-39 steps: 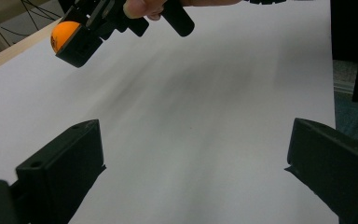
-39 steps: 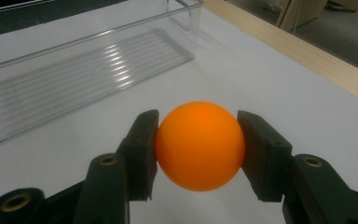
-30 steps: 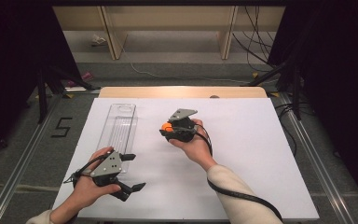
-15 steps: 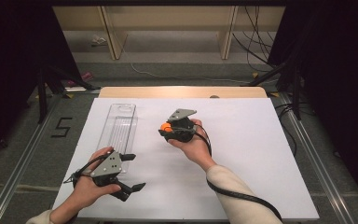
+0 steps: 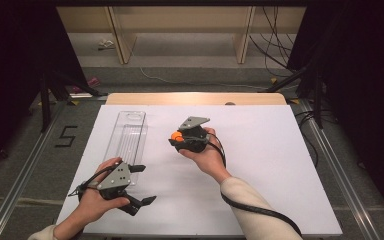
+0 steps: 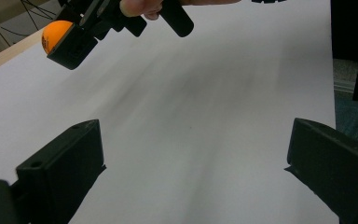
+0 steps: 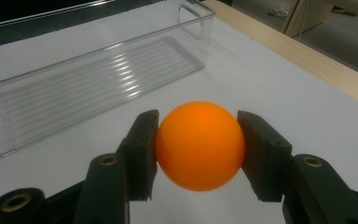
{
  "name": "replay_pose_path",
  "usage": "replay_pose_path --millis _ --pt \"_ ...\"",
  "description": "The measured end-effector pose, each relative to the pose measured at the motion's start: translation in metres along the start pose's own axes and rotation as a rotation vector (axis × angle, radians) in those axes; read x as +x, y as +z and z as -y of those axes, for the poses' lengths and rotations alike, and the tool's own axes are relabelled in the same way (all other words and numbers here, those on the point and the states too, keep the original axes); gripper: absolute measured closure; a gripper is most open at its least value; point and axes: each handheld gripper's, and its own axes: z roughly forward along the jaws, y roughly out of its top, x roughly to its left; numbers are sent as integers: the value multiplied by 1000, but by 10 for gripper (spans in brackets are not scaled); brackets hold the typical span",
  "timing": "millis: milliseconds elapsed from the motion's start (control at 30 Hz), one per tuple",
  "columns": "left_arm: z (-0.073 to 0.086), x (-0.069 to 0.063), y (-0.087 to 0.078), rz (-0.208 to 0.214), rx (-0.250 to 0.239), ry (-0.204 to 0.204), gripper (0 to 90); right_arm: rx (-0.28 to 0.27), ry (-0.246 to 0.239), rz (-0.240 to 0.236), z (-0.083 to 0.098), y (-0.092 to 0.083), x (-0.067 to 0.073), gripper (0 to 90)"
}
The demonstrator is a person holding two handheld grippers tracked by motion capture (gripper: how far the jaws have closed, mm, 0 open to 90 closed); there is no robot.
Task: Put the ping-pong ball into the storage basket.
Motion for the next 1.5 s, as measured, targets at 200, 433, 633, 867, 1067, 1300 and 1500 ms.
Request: replay_pose_path --millis 200,433,633,867,1067,1300,1500 --pt "0 0 0 0 0 0 33 -1 0 -2 -1 0 1 515" --pt "0 0 0 -1 0 0 33 -1 -1 -5 -2 1 3 515" --pt "0 0 0 0 0 1 33 -3 0 -6 -3 1 4 515" --pt "0 0 0 0 0 0 34 -7 -3 -11 -5 3 5 515" --pt "0 0 0 1 0 0 34 -13 -5 -13 -7 4 6 515" --pt "0 0 0 1 -1 -1 34 -13 -9 -18 -9 6 9 515" --pt "0 0 0 2 0 0 33 -16 -8 -21 -11 7 10 515"
